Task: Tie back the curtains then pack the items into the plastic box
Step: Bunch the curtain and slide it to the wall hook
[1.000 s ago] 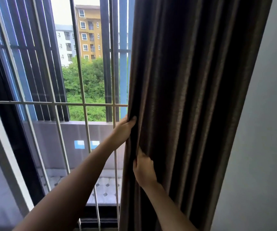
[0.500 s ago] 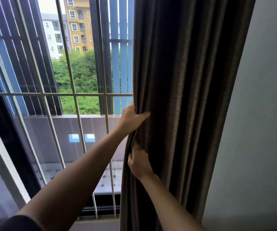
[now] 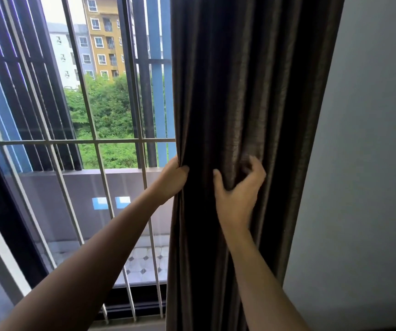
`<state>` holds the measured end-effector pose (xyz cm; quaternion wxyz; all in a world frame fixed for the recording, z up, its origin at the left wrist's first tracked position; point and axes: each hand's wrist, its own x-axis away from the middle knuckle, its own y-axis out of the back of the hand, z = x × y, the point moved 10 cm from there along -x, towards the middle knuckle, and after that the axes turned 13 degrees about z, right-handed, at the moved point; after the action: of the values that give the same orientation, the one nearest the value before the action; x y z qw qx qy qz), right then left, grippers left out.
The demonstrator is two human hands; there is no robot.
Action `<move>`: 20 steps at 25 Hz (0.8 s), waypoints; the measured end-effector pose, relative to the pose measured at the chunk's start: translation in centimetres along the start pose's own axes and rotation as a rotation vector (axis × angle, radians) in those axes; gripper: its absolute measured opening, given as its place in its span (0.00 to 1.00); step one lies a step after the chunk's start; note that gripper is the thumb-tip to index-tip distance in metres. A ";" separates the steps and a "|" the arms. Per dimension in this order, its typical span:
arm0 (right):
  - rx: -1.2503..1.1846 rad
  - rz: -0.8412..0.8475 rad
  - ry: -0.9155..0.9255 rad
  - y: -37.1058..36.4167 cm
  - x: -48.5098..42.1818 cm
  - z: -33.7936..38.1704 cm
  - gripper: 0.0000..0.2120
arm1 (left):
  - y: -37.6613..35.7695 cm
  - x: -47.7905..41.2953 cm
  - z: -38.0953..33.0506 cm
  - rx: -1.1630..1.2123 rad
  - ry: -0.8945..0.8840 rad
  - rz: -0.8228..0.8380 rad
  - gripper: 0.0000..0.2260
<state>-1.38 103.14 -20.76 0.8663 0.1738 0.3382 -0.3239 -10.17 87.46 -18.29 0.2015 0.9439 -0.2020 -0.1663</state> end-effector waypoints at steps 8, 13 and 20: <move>0.245 0.614 -0.095 -7.3 2.7 -5.6 0.27 | -1.4 -0.4 0.1 0.121 -0.019 0.022 0.15; 0.310 0.937 -0.187 -10.5 7.0 -7.9 0.33 | -3.2 -1.1 -0.1 0.212 0.004 0.060 0.12; 0.512 1.027 -0.156 -11.7 8.8 -7.2 0.26 | -5.5 -1.3 -0.6 0.111 -0.102 0.156 0.29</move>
<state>-7.80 94.47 -32.94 0.8651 0.4953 0.0563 0.0547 -9.33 92.79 -19.94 0.1508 0.9252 -0.2939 -0.1867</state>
